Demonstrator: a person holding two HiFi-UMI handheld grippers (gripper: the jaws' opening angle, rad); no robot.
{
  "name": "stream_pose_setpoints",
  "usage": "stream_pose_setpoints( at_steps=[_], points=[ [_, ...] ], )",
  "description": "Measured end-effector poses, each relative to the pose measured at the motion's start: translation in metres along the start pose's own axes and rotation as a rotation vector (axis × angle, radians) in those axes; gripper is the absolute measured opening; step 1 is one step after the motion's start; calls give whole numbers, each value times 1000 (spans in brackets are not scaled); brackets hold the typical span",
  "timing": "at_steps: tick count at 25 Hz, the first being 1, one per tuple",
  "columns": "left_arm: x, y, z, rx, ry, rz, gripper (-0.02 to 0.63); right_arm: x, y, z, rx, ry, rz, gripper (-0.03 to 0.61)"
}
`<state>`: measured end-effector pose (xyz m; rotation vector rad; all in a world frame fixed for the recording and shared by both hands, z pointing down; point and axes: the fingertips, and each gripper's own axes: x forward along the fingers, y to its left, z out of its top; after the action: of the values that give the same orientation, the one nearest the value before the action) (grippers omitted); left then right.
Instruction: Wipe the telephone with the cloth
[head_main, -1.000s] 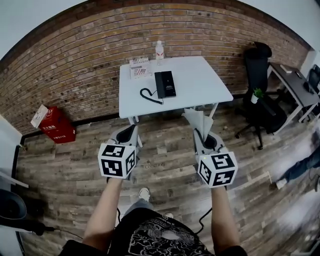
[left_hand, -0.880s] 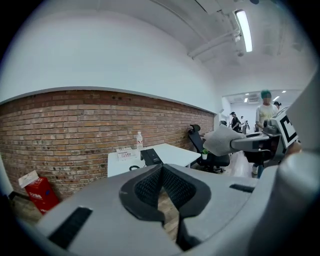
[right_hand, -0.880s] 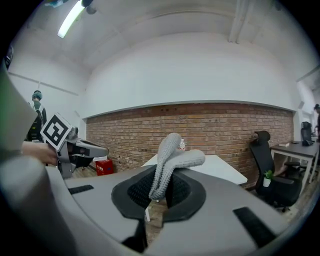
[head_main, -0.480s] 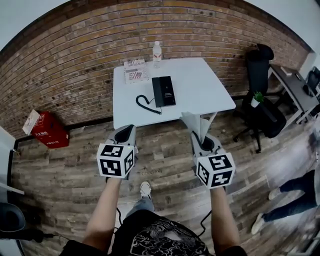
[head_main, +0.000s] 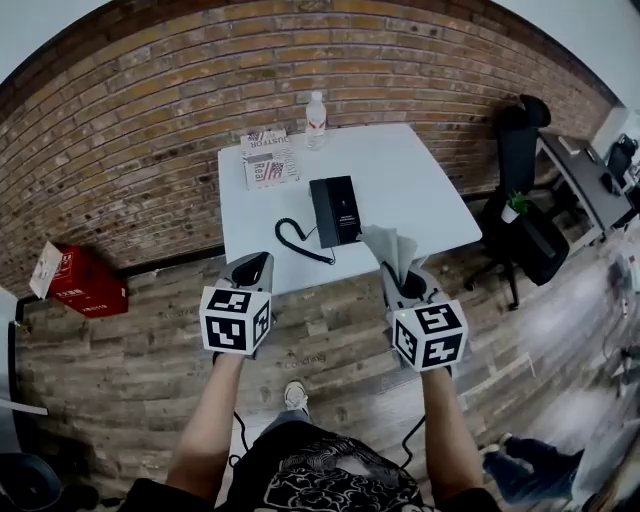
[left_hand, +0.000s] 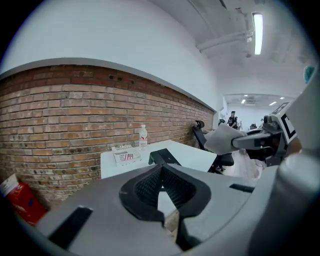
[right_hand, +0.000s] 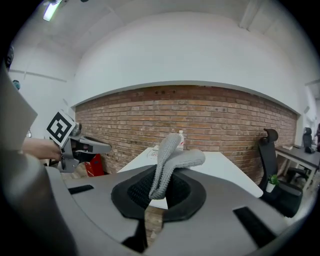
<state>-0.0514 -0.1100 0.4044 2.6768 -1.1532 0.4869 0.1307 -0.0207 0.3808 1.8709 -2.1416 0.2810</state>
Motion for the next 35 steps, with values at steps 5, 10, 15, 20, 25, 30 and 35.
stream_pose_setpoints(
  at_steps=[5,10,15,20,25,30,35],
  points=[
    [31,31,-2,-11,25,-28,6,43,-3,8,-4,32,-18,11],
    [56,55,-3,-19,44,-58,6,80,-3,14,-10,60,-25,11],
    [74,69,-4,-32,54,-77,6,111,-5,20,-28,80,-17,11],
    [87,74,-5,-43,61,-75,6,138,-10,22,-50,86,12,11],
    [105,76,-9,-42,73,-36,6,173,-21,22,-84,85,82,11],
    [128,78,-4,-75,68,43,6,210,-39,25,-122,83,171,11],
    [146,79,3,-133,63,125,6,243,-53,29,-155,98,267,11]
  ],
)
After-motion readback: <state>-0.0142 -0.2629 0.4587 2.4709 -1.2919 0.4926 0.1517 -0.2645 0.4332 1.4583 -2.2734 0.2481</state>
